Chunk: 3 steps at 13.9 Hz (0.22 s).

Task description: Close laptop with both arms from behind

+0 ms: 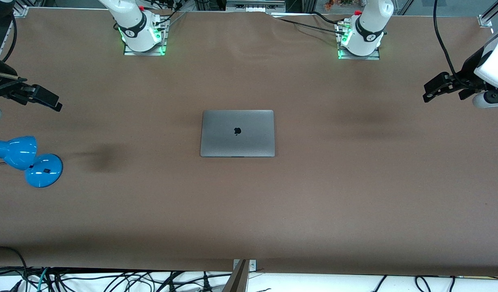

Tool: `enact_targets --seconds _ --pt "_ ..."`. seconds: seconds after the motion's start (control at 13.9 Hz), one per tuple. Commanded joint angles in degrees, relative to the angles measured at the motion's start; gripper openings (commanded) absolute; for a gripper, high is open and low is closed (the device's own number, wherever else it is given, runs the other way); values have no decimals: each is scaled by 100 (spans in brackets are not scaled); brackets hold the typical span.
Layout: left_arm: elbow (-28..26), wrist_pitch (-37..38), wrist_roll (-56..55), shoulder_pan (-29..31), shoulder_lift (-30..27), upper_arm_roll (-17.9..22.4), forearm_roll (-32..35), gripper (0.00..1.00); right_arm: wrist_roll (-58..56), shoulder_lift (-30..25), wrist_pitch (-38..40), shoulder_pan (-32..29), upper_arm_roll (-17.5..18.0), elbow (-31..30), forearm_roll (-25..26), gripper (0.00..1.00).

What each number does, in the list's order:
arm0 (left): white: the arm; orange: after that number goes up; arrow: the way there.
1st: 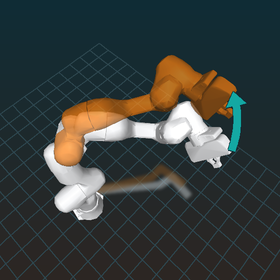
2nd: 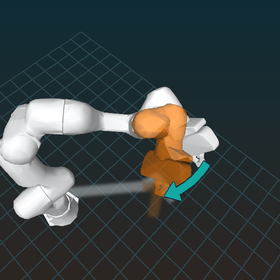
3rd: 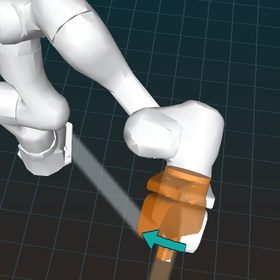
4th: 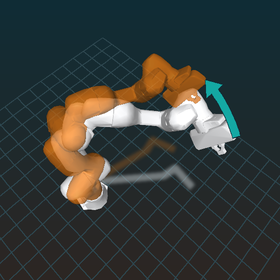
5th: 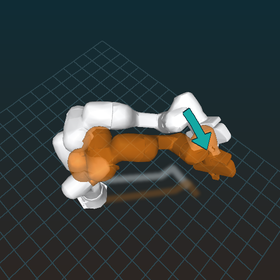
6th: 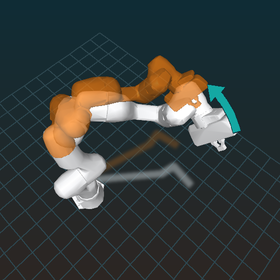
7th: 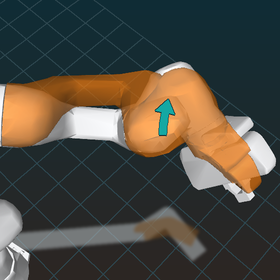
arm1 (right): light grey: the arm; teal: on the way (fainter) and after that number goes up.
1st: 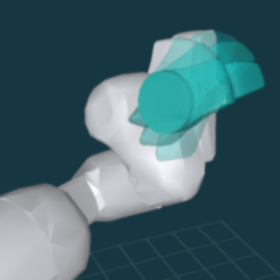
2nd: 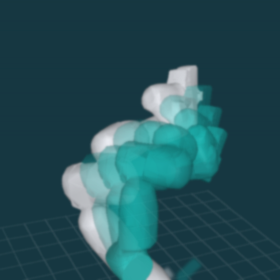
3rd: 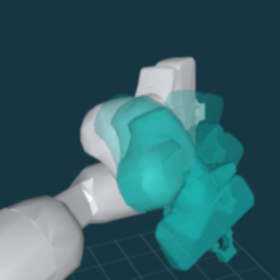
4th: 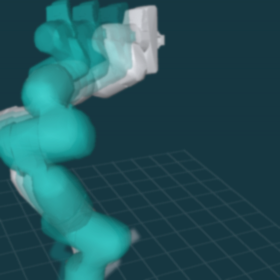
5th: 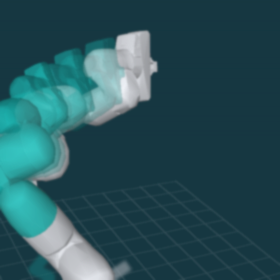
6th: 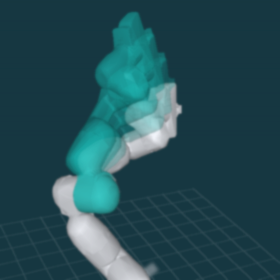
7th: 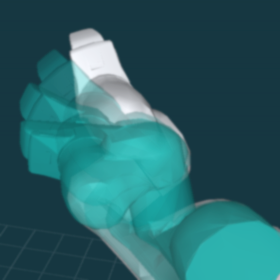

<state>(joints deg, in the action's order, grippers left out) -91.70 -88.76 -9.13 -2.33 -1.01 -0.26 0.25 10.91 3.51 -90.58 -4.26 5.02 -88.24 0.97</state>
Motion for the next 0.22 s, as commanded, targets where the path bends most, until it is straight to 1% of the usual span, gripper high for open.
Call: enact_targets --seconds 0.0,0.14 --pt "20 87 131 23 5 -1 71 100 -107 -43 31 -5 42 -9 114 100" --pt "3 96 131 23 13 -1 89 100 -116 -43 14 -5 51 -9 105 100"
